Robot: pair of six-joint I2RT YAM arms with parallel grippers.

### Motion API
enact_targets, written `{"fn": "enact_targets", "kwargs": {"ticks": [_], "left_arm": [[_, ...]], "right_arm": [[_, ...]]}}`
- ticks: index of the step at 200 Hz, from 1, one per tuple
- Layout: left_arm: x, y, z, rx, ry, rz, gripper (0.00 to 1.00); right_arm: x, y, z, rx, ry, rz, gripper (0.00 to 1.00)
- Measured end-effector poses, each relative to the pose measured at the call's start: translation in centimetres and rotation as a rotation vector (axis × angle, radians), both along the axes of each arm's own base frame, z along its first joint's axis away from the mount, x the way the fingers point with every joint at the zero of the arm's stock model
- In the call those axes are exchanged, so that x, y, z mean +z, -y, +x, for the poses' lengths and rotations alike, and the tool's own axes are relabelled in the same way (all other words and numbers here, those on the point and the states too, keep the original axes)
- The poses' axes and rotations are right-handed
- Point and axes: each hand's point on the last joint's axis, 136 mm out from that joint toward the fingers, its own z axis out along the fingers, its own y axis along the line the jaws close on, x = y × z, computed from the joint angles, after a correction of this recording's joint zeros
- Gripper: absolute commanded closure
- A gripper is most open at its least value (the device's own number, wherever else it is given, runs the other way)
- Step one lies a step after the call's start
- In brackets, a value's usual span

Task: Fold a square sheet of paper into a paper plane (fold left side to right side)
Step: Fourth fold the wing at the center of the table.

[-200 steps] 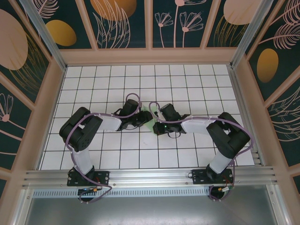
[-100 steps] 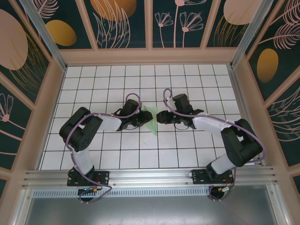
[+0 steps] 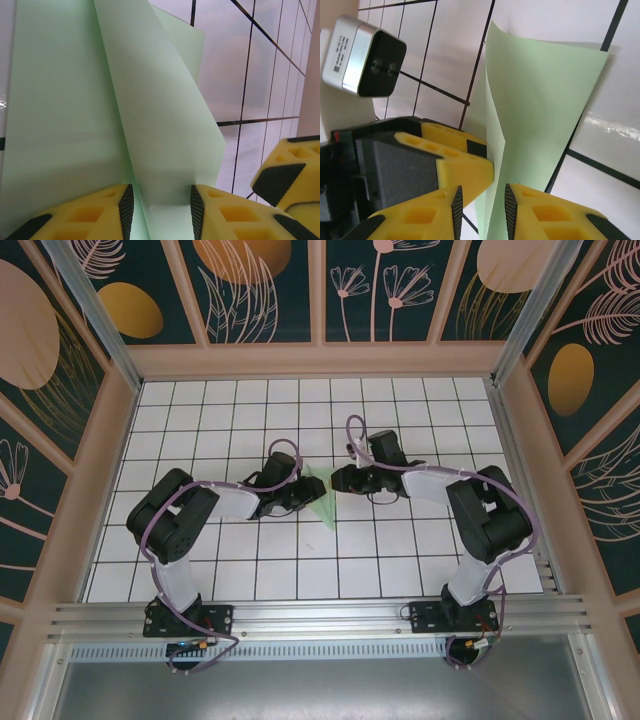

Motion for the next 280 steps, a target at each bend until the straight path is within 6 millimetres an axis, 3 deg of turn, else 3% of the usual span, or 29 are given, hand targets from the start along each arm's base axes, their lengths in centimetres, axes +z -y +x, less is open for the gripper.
{"fn": "enact_targets", "kwargs": {"ticks": [55,280], "left_arm": [[0.0,0.1,-0.1,-0.001,0.002,0.002,0.61],[0.0,0.1,-0.1,-0.001,-0.001,0.007,0.61]], "right_arm": [[-1.4,0.0,0.6,-0.012,-0.043,0.010,0.70],[-2.1,-1.1,0.8,0.020,-0.089,0.056,0.82]]}}
